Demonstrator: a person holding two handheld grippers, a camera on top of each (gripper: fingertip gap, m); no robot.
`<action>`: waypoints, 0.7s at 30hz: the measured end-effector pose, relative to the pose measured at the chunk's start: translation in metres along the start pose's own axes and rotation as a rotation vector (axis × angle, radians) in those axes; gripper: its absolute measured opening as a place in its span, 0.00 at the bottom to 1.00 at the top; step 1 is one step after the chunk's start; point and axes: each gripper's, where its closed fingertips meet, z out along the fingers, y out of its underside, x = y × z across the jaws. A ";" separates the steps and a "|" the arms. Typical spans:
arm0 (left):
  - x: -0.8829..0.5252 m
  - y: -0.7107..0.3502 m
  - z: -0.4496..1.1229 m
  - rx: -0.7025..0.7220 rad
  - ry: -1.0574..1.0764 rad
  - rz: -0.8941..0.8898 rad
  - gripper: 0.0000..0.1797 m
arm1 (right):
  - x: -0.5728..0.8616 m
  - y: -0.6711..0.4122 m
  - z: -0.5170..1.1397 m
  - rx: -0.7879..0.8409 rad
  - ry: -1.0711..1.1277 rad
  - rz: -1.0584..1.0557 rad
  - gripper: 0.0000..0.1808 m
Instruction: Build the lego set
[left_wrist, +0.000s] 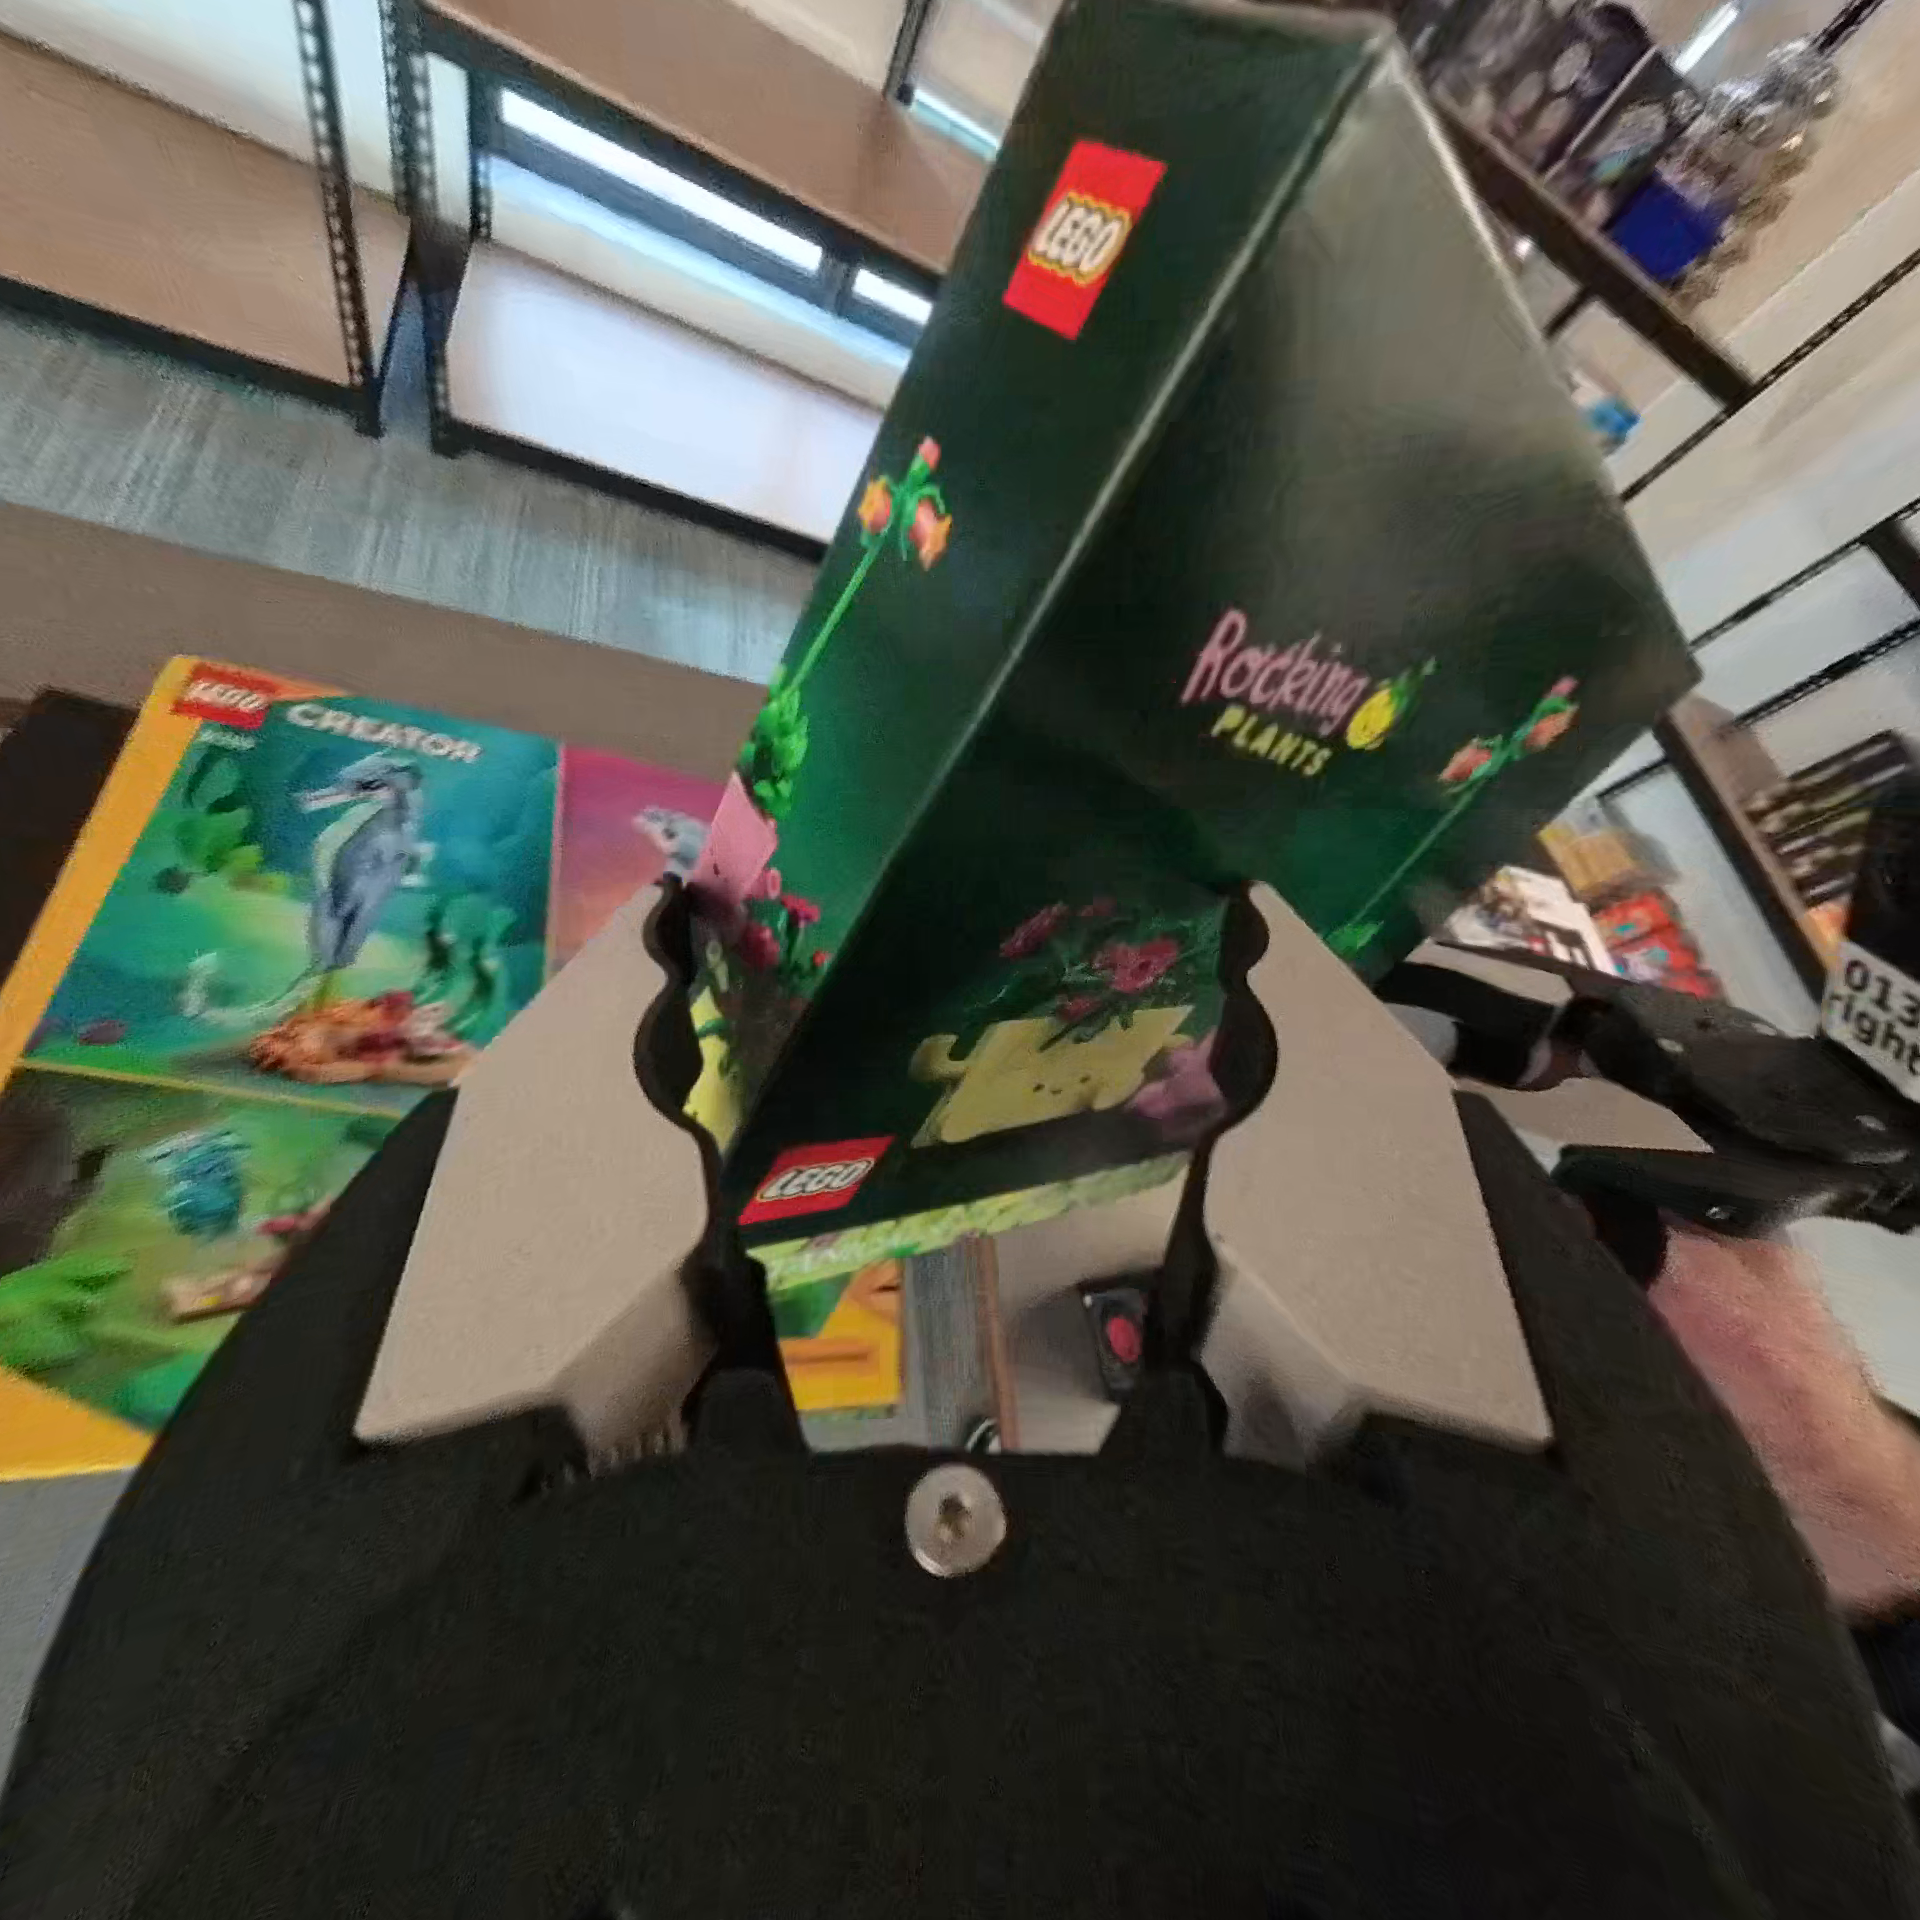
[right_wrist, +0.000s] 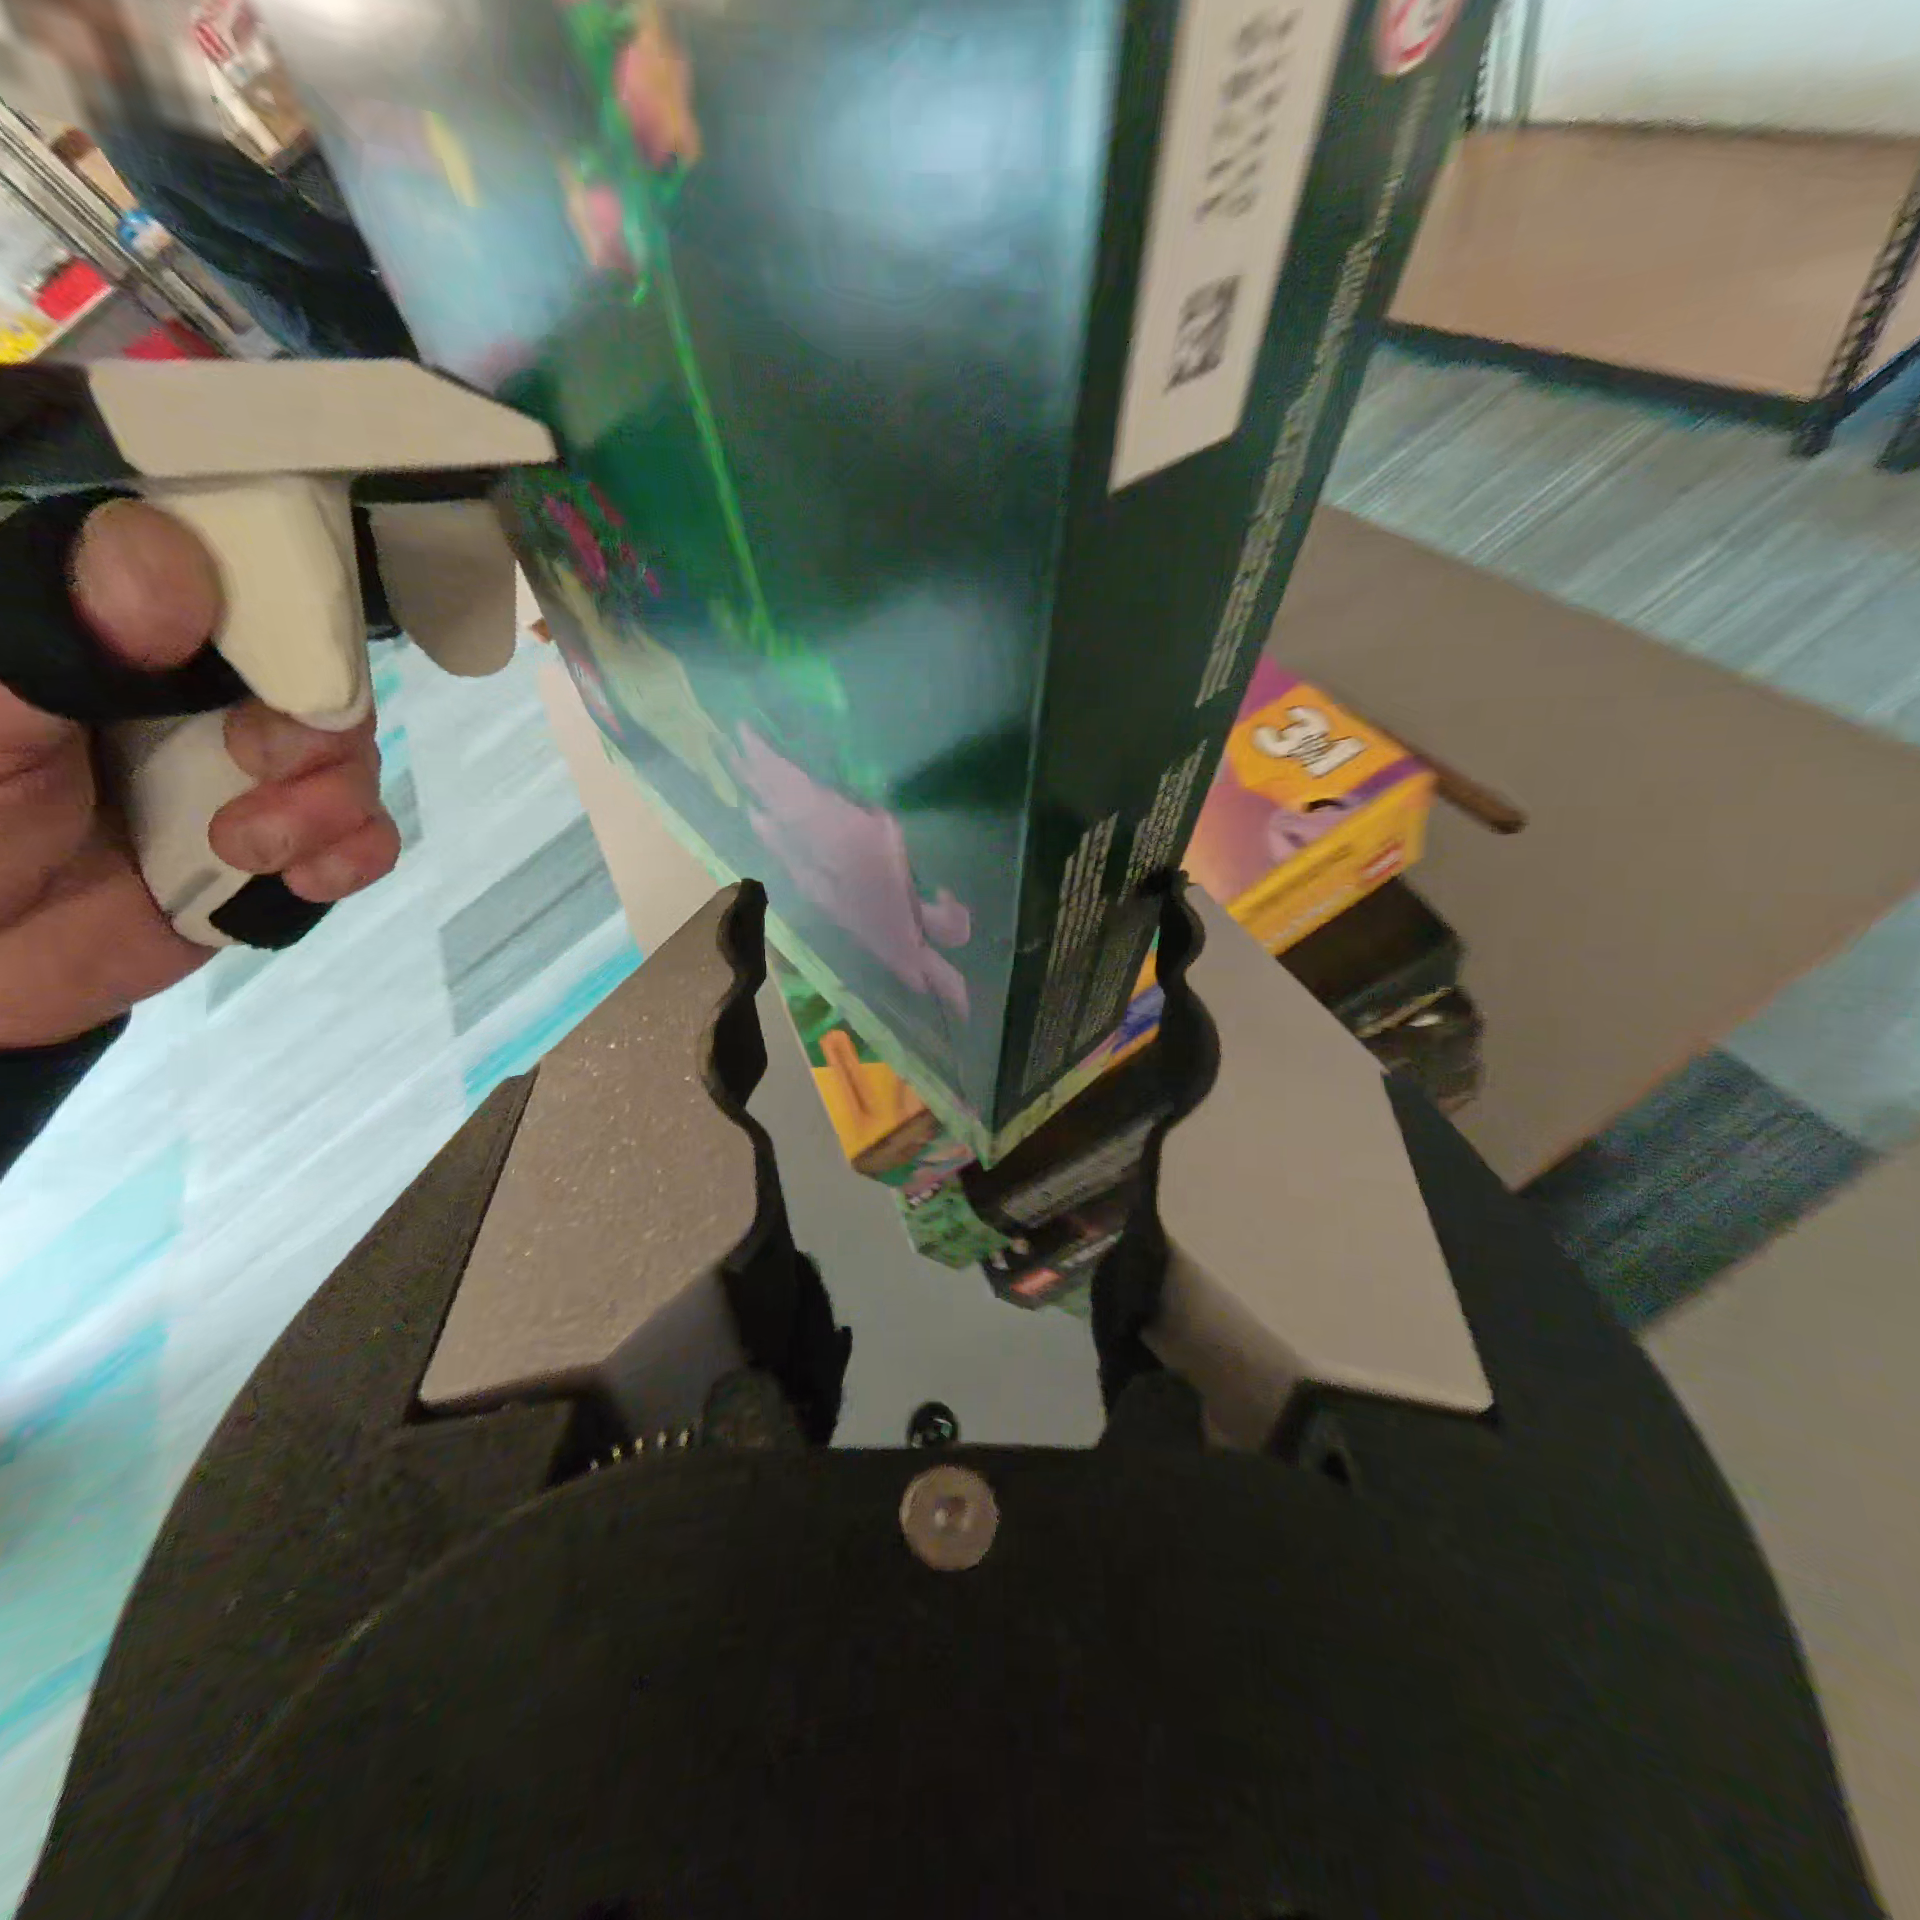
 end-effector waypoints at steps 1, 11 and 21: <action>-0.021 0.005 0.000 -0.024 -0.016 0.000 0.54 | -0.005 0.011 0.019 -0.025 -0.026 0.037 0.43; -0.156 0.066 0.035 -0.225 -0.027 -0.102 0.39 | -0.020 0.095 0.098 -0.346 -0.239 0.295 0.47; -0.032 0.040 0.011 -0.108 0.087 0.218 0.36 | -0.048 0.056 -0.047 -0.112 -0.295 0.010 0.43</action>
